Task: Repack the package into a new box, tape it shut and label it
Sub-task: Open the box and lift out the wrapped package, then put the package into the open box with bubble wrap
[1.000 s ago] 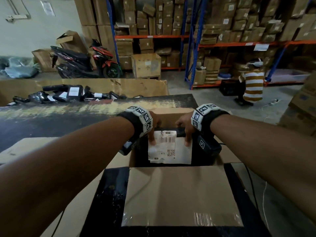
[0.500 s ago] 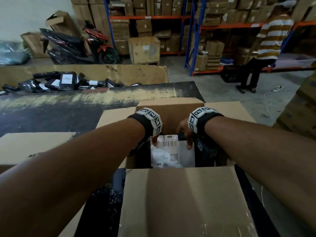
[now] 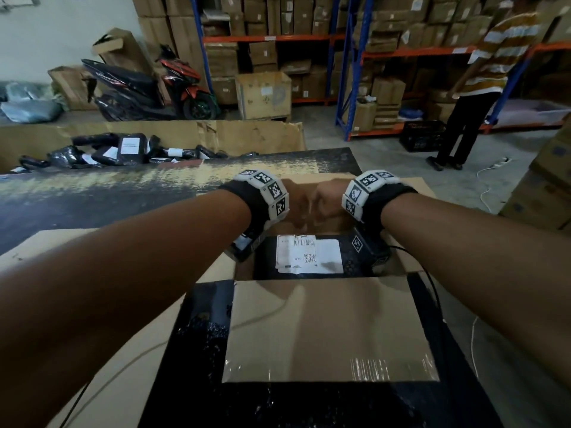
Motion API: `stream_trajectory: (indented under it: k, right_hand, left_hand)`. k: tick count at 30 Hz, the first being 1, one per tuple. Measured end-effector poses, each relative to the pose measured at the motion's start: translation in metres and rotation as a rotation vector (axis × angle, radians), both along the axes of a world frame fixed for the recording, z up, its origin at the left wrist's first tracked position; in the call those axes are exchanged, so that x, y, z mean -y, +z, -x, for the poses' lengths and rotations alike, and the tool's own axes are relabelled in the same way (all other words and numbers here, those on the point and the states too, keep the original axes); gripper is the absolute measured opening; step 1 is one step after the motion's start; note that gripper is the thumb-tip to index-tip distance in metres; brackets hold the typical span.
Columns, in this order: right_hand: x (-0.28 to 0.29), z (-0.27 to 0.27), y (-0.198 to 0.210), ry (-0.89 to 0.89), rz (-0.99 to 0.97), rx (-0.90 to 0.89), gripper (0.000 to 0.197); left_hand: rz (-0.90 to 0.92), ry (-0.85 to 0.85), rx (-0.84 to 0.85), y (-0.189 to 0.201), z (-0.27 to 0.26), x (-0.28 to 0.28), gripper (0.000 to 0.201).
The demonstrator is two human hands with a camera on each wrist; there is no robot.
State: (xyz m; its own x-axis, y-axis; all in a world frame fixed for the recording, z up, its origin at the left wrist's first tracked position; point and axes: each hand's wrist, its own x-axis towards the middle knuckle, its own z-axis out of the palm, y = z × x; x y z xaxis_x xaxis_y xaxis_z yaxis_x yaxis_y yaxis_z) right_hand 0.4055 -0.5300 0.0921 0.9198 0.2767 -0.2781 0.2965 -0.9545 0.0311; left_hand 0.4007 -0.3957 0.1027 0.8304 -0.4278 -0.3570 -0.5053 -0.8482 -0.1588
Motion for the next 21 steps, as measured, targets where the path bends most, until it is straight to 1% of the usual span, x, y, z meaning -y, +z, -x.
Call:
stream_trajectory:
  k: [1, 5, 9, 12, 14, 16, 19, 21]
  right_hand:
    - [-0.001, 0.011, 0.012, 0.012, -0.046, 0.038, 0.029]
    - [0.003, 0.067, 0.049, 0.027, -0.170, 0.150, 0.028]
    - [0.016, 0.131, 0.072, 0.020, -0.332, 0.241, 0.038]
    - [0.027, 0.183, 0.075, 0.026, -0.453, 0.281, 0.041]
    - [0.035, 0.219, 0.067, 0.042, -0.512, 0.331, 0.041]
    - [0.042, 0.254, 0.051, 0.057, -0.587, 0.356, 0.041]
    - [0.047, 0.304, 0.021, 0.068, -0.704, 0.350, 0.037]
    - [0.046, 0.335, -0.003, 0.068, -0.739, 0.325, 0.037]
  left_hand:
    - [0.083, -0.022, 0.018, 0.007, 0.008, -0.001, 0.041]
    - [0.229, -0.003, 0.074, 0.039, 0.047, -0.008, 0.040]
    - [0.355, -0.005, 0.134, 0.069, 0.105, -0.021, 0.040]
    - [0.499, 0.003, 0.111, 0.076, 0.157, -0.035, 0.039]
    - [0.578, 0.001, 0.091, 0.070, 0.197, -0.042, 0.039]
    - [0.653, -0.020, 0.078, 0.054, 0.236, -0.049, 0.040]
    - [0.783, -0.029, 0.057, 0.018, 0.292, -0.057, 0.033]
    - [0.810, -0.020, 0.037, -0.013, 0.323, -0.061, 0.037]
